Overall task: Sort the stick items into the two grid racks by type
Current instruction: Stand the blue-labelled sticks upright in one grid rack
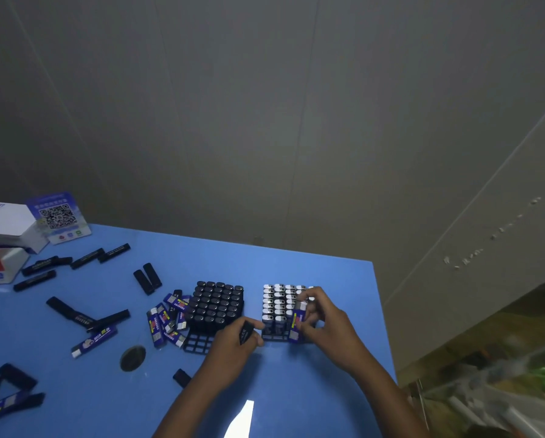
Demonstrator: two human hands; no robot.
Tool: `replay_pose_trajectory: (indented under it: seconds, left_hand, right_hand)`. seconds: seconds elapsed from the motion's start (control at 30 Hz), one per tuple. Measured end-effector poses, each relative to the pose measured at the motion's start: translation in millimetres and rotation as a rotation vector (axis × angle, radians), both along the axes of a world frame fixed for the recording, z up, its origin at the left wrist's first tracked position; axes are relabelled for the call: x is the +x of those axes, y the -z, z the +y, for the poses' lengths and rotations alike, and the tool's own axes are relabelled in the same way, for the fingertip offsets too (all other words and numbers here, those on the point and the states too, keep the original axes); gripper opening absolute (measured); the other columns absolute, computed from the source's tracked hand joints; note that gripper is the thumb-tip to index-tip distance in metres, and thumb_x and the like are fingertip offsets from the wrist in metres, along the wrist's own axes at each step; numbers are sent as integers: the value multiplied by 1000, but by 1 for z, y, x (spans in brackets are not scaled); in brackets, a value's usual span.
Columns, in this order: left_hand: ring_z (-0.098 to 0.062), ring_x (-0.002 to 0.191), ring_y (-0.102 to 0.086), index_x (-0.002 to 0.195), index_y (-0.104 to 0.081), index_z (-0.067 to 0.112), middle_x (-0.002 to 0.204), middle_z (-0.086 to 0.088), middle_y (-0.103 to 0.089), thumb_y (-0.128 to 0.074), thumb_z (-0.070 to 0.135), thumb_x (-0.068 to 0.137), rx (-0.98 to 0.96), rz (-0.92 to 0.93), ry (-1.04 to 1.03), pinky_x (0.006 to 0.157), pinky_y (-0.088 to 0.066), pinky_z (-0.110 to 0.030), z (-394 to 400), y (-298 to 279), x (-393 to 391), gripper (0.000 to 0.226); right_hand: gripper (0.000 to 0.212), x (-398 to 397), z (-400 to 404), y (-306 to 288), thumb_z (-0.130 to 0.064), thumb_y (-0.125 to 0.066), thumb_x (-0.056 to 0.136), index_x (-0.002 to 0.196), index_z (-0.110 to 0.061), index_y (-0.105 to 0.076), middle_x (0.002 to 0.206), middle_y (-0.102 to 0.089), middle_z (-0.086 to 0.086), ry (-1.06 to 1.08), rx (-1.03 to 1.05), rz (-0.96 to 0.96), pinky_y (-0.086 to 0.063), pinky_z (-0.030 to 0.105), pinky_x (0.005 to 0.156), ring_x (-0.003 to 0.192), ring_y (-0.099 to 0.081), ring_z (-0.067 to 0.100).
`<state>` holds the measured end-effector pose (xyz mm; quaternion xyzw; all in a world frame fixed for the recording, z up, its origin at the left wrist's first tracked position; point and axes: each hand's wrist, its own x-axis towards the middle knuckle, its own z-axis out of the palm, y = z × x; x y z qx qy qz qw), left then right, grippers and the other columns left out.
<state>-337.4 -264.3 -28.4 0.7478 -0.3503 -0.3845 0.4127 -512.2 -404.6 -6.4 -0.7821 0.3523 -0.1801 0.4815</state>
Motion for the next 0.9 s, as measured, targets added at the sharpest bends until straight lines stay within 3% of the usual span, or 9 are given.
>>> replay_pose_trajectory:
  seconds: [0.1,0.23,0.5,0.6,0.7,0.8,0.9]
  left_hand:
    - [-4,72,-60,99,-66,23,78,11,-72,-52,-1,94,-17,8,-15,66,-43,-19,1,1,0,28]
    - [-14,83,-65,101,-66,23,81,11,-72,-51,1,95,-18,34,-19,71,-46,-21,5,0,-1,27]
    - [-6,77,-63,101,-66,25,81,12,-72,-52,1,95,-30,36,-13,70,-46,-20,9,2,-1,28]
    - [-8,81,-65,101,-65,25,80,13,-72,-53,1,95,-29,39,-10,72,-48,-18,10,1,-1,28]
    - [-6,82,-66,102,-65,25,80,13,-72,-53,3,96,-30,39,-1,76,-49,-20,12,0,-1,26]
    - [-2,80,-65,102,-65,25,81,13,-72,-53,4,96,-34,49,0,76,-48,-18,12,-1,-1,25]
    - [-2,80,-64,103,-66,25,82,13,-72,-53,5,97,-38,55,-2,78,-47,-19,14,0,0,24]
  right_hand:
    - [32,2,-1,2,-10,-70,85,98,-32,-50,80,-63,0,28,-81,71,-51,32,66,68,-60,17]
    - [28,3,-1,4,-9,-69,83,87,-28,-50,72,-59,-8,5,-184,155,-41,17,59,64,-53,7]
    - [30,7,0,9,-13,-75,79,76,-31,-51,75,-57,-12,-20,-319,223,-37,12,60,72,-53,7]
    - [28,8,1,11,-4,-66,80,79,-28,-53,79,-54,-16,-42,-390,240,-35,10,63,76,-52,-1]
    - [24,9,3,15,2,-58,80,85,-22,-53,83,-50,-16,-56,-449,235,-34,13,62,75,-47,1]
    - [31,11,7,18,1,-55,83,85,-27,-43,87,-44,-17,-80,-524,218,-34,17,60,74,-43,6]
    - [32,12,11,21,-1,-55,84,83,-29,-41,85,-47,-14,-63,-560,226,-42,31,60,76,-44,9]
